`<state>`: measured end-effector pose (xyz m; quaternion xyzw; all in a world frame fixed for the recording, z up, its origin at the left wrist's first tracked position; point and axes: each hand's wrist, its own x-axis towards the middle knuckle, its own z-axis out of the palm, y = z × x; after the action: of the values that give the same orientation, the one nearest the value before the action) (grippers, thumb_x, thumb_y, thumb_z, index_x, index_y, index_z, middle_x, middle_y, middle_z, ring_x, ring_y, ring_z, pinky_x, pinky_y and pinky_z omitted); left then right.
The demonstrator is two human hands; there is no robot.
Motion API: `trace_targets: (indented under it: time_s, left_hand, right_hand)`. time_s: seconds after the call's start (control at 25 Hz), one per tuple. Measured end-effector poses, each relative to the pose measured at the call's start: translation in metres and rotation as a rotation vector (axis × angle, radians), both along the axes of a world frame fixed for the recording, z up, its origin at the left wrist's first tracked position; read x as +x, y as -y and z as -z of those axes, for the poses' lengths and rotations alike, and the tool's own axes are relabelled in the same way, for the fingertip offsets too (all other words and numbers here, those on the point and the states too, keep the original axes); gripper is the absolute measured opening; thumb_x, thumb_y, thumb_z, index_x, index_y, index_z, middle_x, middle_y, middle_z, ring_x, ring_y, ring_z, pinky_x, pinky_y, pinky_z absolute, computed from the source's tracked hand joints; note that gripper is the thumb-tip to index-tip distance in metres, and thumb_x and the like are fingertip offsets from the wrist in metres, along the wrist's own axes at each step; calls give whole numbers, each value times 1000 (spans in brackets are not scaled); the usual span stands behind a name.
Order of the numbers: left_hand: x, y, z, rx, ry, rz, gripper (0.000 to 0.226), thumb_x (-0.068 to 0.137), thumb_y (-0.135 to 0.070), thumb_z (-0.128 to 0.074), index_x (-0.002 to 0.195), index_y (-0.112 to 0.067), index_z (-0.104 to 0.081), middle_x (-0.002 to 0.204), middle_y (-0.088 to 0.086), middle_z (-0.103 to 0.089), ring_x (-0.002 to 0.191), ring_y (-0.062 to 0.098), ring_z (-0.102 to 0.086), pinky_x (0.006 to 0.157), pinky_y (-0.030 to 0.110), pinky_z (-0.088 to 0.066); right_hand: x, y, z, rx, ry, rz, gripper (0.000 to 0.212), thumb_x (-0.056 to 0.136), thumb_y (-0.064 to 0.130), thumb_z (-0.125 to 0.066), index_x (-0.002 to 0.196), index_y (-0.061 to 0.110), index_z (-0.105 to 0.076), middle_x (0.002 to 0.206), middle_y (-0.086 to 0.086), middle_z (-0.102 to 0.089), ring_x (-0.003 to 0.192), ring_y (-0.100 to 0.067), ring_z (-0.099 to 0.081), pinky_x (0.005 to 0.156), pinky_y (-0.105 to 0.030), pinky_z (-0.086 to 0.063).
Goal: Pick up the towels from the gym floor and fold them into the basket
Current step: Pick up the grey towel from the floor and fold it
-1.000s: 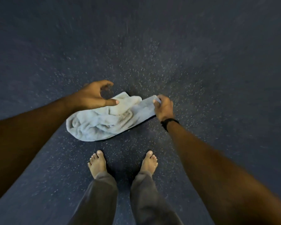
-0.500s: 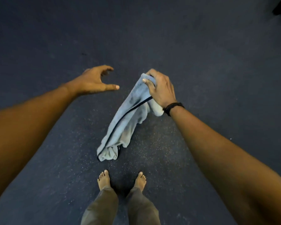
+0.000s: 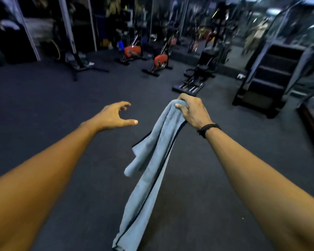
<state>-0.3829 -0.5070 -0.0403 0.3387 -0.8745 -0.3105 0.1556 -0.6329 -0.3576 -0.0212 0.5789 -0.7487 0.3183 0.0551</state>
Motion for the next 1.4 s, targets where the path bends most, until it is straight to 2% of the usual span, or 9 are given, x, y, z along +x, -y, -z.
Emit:
trace_targets:
  time_s: [0.12,0.28,0.6,0.72,0.92,1.04,1.16,1.28,1.4]
  left_hand:
    - [-28,-15,-41,-27,-48,99,82,74,-53,-74,143,-26,-38,143,2,-46,132,20,-43,105,36,-36]
    - [-73,-41,-89,-75,-103,294,82,75,-53,-72,144,-27,-36,145,1,-43,134,19,-41,104,36,-36]
    - [-139,-143,-134,-94,-176,789,83,71,-54,-76,141,-26,-41,142,2,-48,129,18,-45,104,32,-38]
    - [-143,-201,-138,-112,-224,946,79,74,-49,-76,140,-23,-43,139,2,-51,127,16,-47,99,25,-35]
    - [-127,-312,-150,-107,-253,1229,84,68,-55,-77,138,-20,-46,136,3,-54,125,15,-50,105,28,-37]
    - [-109,-378,-157,-71,-259,1368,90,62,-63,-76,136,-21,-48,130,-1,-57,121,14,-53,104,29,-40]
    - [-80,-452,-162,-54,-274,1514,91,58,-65,-77,135,-23,-49,131,1,-57,121,13,-53,104,29,-40]
    - [-43,-532,-164,-38,-280,1667,105,45,-78,-64,135,-25,-49,132,1,-56,119,13,-53,100,27,-40]
    - [7,-607,-163,-4,-285,1804,100,49,-75,-68,135,-26,-49,133,0,-55,119,11,-52,98,24,-39]
  right_hand:
    - [-18,-36,-54,-24,-74,93,12,92,25,-53,86,14,-51,82,-7,-61,79,-29,-55,67,-44,-49]
    - [-32,-101,-113,-82,-133,294,14,93,24,-57,83,19,-49,79,-6,-60,74,-29,-55,64,-43,-49]
    - [19,-284,-160,-137,-186,830,4,87,19,-58,84,18,-55,86,-9,-65,84,-31,-58,71,-44,-50]
    - [68,-358,-175,-159,-227,1022,3,87,15,-57,84,15,-57,87,-12,-65,85,-33,-59,69,-44,-49]
    - [180,-489,-188,-107,-281,1433,3,88,20,-58,88,17,-60,96,-11,-68,92,-33,-59,68,-37,-43]
    - [249,-553,-191,-110,-277,1601,4,89,21,-59,87,18,-59,96,-10,-68,92,-33,-60,71,-40,-49]
    - [327,-616,-194,-114,-253,1765,3,88,20,-61,85,18,-60,94,-11,-68,90,-32,-60,73,-40,-50]
    - [412,-669,-194,-127,-258,1897,11,86,16,-62,78,20,-57,87,-10,-65,87,-33,-60,73,-41,-50]
    - [494,-709,-195,-144,-248,2024,9,87,13,-60,80,18,-58,87,-11,-64,86,-31,-59,72,-39,-46]
